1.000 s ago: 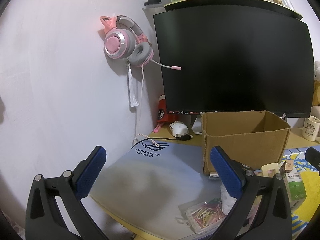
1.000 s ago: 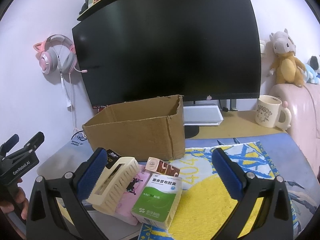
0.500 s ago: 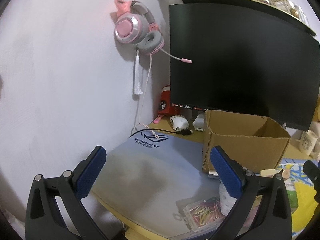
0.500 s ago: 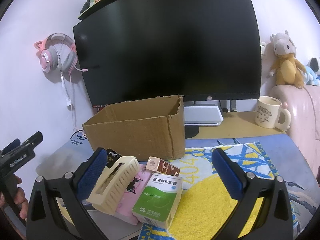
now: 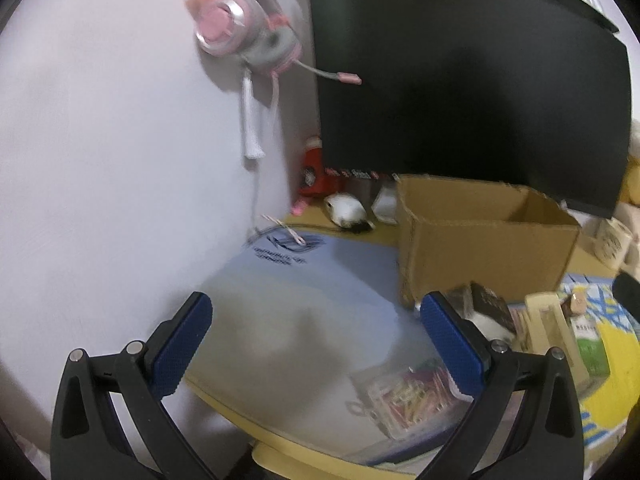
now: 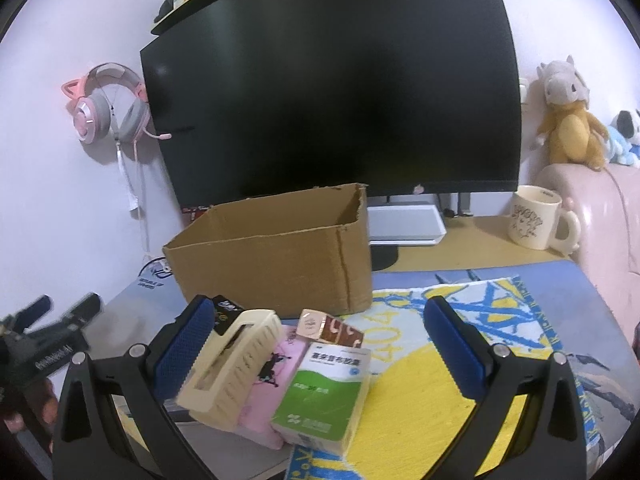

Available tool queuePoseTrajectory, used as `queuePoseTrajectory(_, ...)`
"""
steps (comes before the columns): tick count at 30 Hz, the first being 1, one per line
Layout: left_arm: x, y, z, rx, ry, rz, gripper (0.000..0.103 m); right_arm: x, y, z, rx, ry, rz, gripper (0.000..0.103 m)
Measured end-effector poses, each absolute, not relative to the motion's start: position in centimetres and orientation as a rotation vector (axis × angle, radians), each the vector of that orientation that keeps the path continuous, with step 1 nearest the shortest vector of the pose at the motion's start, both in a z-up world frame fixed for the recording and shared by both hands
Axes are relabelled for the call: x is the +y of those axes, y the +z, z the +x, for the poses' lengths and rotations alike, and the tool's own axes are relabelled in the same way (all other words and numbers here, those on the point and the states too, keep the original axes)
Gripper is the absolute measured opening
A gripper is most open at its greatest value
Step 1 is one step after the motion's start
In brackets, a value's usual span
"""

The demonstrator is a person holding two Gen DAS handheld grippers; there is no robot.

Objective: Organize objects
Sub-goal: 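Reach the left tool to the paper clip box while the right tool reaches the cream claw clip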

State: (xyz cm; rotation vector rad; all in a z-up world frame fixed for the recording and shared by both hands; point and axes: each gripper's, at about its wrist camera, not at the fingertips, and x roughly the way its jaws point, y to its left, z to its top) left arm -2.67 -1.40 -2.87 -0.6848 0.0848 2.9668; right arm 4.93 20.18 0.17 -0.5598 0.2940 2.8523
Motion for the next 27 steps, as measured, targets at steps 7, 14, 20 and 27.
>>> queuePoseTrajectory(7,0.7,-4.3,-2.9,0.245,2.853,-0.752,0.103,18.8,0.0,4.3,0.319,2.91,-0.619,0.103)
queuePoseTrajectory(14,1.8,-5.5,-3.0,0.335,2.759,-0.817,0.103,17.9,-0.8,2.8,0.381,2.923,-0.706,0.103)
queuePoseTrajectory(20,0.8,-6.1,-3.9,0.204,2.686,-0.896,0.103,17.8,-1.2,2.2,0.415,2.918,-0.739,0.103)
queuePoseTrajectory(27,0.4,-6.4,-3.2,0.211,2.563,-0.872,0.103,17.7,-1.4,2.0,0.426,2.936,-0.76,0.103)
